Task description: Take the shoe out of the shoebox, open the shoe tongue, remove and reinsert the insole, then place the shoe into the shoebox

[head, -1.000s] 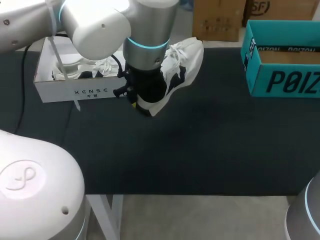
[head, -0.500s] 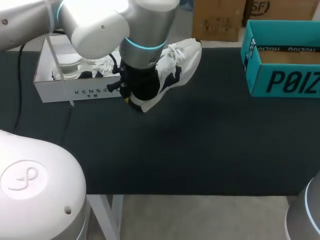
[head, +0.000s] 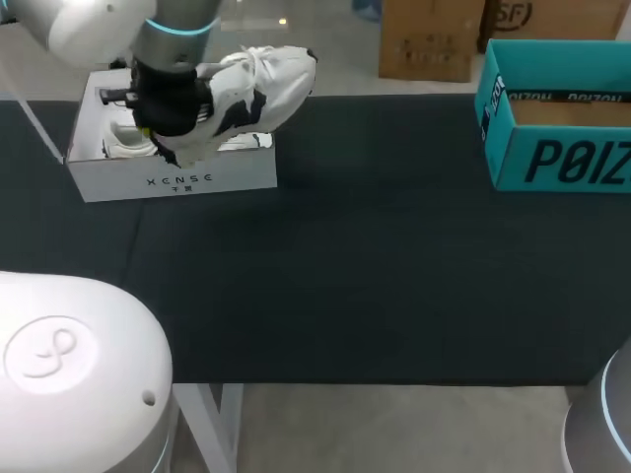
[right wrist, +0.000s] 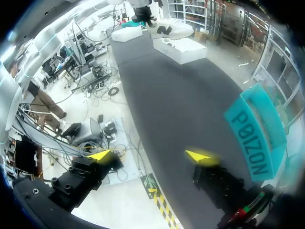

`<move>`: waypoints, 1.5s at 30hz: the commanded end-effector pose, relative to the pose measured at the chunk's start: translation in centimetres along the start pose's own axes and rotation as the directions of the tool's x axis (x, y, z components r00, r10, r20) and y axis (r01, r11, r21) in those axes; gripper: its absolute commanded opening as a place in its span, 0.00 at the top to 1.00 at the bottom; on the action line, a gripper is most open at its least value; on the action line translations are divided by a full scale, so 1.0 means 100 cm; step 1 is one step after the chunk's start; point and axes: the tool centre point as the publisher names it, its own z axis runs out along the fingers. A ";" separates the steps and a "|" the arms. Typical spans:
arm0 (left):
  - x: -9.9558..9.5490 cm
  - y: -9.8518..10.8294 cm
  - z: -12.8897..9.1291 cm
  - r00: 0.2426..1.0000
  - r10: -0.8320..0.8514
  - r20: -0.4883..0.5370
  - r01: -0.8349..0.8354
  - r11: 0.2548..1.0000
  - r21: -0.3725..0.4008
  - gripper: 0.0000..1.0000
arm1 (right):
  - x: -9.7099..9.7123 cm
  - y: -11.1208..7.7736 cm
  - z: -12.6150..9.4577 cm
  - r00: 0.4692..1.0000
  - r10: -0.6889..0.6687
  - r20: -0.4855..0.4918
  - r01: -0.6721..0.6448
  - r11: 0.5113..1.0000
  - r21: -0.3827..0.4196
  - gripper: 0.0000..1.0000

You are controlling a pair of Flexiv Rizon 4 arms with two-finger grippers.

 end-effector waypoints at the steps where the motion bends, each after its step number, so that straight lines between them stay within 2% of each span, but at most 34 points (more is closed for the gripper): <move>1: 0.038 0.037 0.000 0.990 0.122 0.077 -0.120 0.992 -0.029 1.00 | 0.000 -0.001 0.001 1.000 0.001 0.001 -0.001 1.000 0.002 0.00; 3: 0.048 0.047 0.003 0.977 0.203 0.064 -0.197 0.976 -0.098 1.00 | 0.000 -0.001 0.001 1.000 0.001 0.001 -0.001 1.000 0.002 0.00; 6: 0.061 0.068 0.014 0.962 0.272 0.023 -0.268 0.957 -0.110 1.00 | 0.000 -0.001 0.001 1.000 0.001 0.001 -0.001 1.000 0.002 0.00; 7: 0.066 0.076 0.017 0.952 0.304 0.038 -0.299 0.948 -0.110 1.00 | 0.000 -0.001 0.001 1.000 0.001 0.001 -0.001 1.000 0.002 0.00; 8: 0.071 0.085 0.022 0.955 0.297 0.020 -0.294 0.951 -0.100 1.00 | 0.000 -0.001 0.001 1.000 0.001 0.001 -0.001 1.000 0.002 0.00; 9: 0.075 0.093 0.027 0.961 0.277 -0.013 -0.277 0.953 -0.121 1.00 | 0.000 -0.001 0.001 1.000 0.001 0.001 -0.001 1.000 0.002 0.00; 11: 0.084 0.106 0.035 0.955 0.297 0.010 -0.294 0.951 -0.095 1.00 | 0.000 -0.001 0.001 1.000 0.001 0.001 -0.001 1.000 0.002 0.00; 14: 0.093 0.120 0.049 0.970 0.239 -0.039 -0.240 0.970 -0.030 1.00 | 0.000 -0.001 0.001 1.000 0.001 0.001 -0.001 1.000 0.002 0.00; 39: 0.093 0.120 0.049 0.970 0.239 -0.039 -0.240 0.970 -0.030 1.00 | 0.000 -0.001 0.001 1.000 0.001 0.001 -0.001 1.000 0.002 0.00; 42: 0.103 0.151 0.060 0.969 0.243 -0.043 -0.244 0.969 -0.031 1.00 | 0.000 -0.001 0.001 1.000 0.001 0.001 -0.001 1.000 0.002 0.00; 45: 0.107 0.174 0.071 0.961 0.267 -0.067 -0.271 0.960 -0.074 1.00 | 0.000 -0.001 0.001 1.000 0.001 0.001 -0.001 1.000 0.002 0.00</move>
